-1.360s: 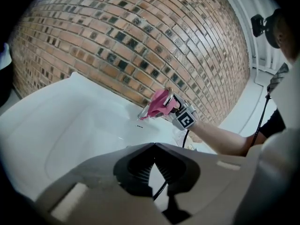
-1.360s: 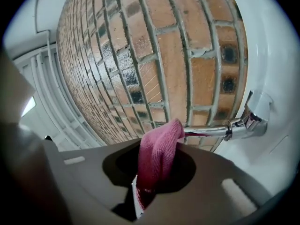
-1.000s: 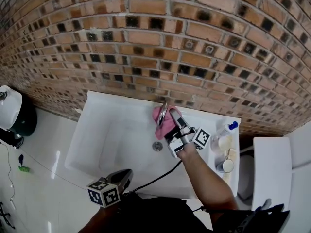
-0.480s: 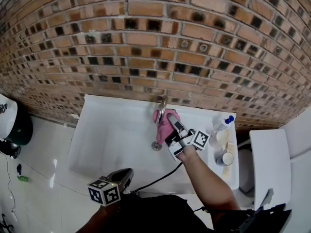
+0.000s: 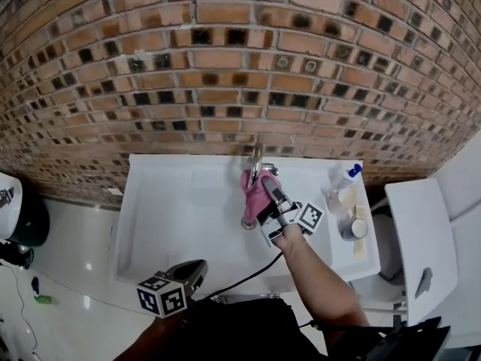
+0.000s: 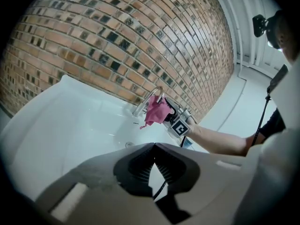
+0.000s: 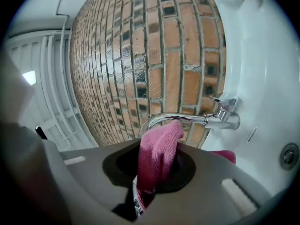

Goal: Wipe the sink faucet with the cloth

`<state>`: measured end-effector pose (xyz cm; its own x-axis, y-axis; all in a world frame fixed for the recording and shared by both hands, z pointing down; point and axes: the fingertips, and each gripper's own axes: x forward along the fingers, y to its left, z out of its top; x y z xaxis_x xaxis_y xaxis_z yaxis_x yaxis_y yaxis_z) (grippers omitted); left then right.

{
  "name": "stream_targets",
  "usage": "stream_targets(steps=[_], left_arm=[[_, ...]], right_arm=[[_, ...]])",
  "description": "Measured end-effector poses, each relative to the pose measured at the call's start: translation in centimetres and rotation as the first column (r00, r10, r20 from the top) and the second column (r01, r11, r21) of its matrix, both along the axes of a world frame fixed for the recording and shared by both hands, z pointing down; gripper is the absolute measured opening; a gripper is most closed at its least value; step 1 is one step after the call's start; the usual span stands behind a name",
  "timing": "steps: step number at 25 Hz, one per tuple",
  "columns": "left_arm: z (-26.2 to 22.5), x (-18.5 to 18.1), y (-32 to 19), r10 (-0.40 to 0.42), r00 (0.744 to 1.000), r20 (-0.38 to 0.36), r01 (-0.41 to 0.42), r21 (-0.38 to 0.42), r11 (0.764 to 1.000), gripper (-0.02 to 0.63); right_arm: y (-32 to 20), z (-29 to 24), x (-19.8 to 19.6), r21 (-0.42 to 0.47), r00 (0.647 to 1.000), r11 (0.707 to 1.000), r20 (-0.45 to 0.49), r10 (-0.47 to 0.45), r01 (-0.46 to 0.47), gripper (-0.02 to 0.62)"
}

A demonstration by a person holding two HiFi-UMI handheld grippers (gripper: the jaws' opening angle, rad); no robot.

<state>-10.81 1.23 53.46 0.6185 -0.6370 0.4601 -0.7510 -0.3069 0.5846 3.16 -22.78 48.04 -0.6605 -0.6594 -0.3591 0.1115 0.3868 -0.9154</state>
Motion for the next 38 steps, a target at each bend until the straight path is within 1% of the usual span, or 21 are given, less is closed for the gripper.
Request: stream_targets(steps=[5, 8, 10, 14, 16, 17, 18, 20, 21, 22, 24, 26, 28, 30, 34, 36, 38], left_arm=[[0.2, -1.8, 0.3, 0.029, 0.999, 0.017, -0.029, 0.001, 1.0, 0.004], [0.3, -2.1, 0.6, 0.044, 0.999, 0.017, -0.044, -0.002, 0.999, 0.004], [0.3, -2.2, 0.6, 0.052, 0.998, 0.018, -0.052, -0.003, 0.999, 0.004], [0.5, -1.4, 0.2, 0.067, 0.998, 0.009, -0.067, -0.003, 0.998, 0.004], [0.6, -0.5, -0.1, 0.081, 0.997, -0.003, -0.081, -0.002, 0.997, 0.005], [0.7, 0.1, -0.3, 0.087, 0.996, -0.01, -0.087, -0.001, 0.996, 0.005], [0.7, 0.6, -0.4, 0.09, 0.996, -0.019, -0.09, 0.0, 0.996, 0.005], [0.9, 1.6, -0.6, 0.09, 0.996, -0.028, -0.09, 0.003, 0.996, 0.005], [1.1, 2.0, -0.7, 0.089, 0.996, -0.021, -0.089, 0.005, 0.996, 0.004], [1.3, 2.3, -0.9, 0.089, 0.996, -0.009, -0.089, 0.006, 0.996, 0.005], [1.7, 2.9, -1.0, 0.081, 0.997, 0.009, -0.081, 0.003, 0.997, 0.005], [1.9, 3.5, -1.2, 0.055, 0.999, 0.002, -0.055, -0.006, 0.998, 0.005], [1.8, 3.8, -1.6, 0.018, 1.0, -0.004, -0.019, -0.011, 1.0, 0.004], [1.7, 3.8, -2.2, -0.02, 1.0, -0.001, 0.02, -0.013, 1.0, 0.003], [1.8, 3.5, -3.7, -0.102, 0.995, 0.022, 0.102, -0.013, 0.995, 0.005], [1.8, 3.7, -4.5, -0.127, 0.991, 0.028, 0.128, -0.015, 0.992, 0.004], [1.7, 4.4, -5.2, -0.142, 0.99, 0.025, 0.142, -0.016, 0.99, 0.005]], right_arm=[[0.5, 0.9, -0.3, -0.027, 0.998, 0.998, 0.005, 0.06, -0.06, 0.054], [1.0, 1.9, -0.3, -0.052, 0.997, 0.996, -0.01, 0.072, -0.072, 0.054], [1.6, 2.6, -0.5, -0.059, 0.997, 0.997, -0.048, 0.055, -0.058, 0.055], [3.4, 2.7, -1.5, -0.038, 0.987, 0.999, -0.157, -0.024, 0.019, 0.055], [3.7, 3.0, -0.9, -0.048, 0.973, 0.999, -0.228, -0.019, 0.008, 0.055], [3.6, 3.5, -0.1, -0.055, 0.956, 0.998, -0.293, -0.004, -0.013, 0.055], [3.5, 3.9, 0.8, -0.06, 0.926, 0.997, -0.376, 0.013, -0.038, 0.055], [3.0, 3.7, 2.6, -0.04, 0.844, 0.996, -0.535, 0.044, -0.077, 0.055], [2.5, 2.9, 3.3, -0.011, 0.81, 0.996, -0.584, 0.062, -0.084, 0.055], [1.8, 1.9, 3.9, 0.023, 0.786, 0.996, -0.612, 0.081, -0.085, 0.055], [0.1, -0.2, 4.7, 0.085, 0.752, 0.993, -0.65, 0.115, -0.079, 0.055], [-1.8, -1.7, 5.4, 0.134, 0.71, 0.989, -0.69, 0.139, -0.063, 0.055], [-3.9, -2.7, 5.6, 0.164, 0.672, 0.986, -0.727, 0.144, -0.033, 0.055], [-5.9, -3.0, 5.4, 0.171, 0.634, 0.985, -0.764, 0.121, 0.019, 0.055], [-9.3, -2.1, 4.1, 0.156, 0.539, 0.976, -0.841, 0.049, 0.154, 0.055], [-10.9, -1.2, 3.2, 0.135, 0.504, 0.967, -0.864, 0.009, 0.216, 0.055], [-12.3, -0.1, 2.1, 0.111, 0.478, 0.958, -0.878, -0.03, 0.263, 0.055]])
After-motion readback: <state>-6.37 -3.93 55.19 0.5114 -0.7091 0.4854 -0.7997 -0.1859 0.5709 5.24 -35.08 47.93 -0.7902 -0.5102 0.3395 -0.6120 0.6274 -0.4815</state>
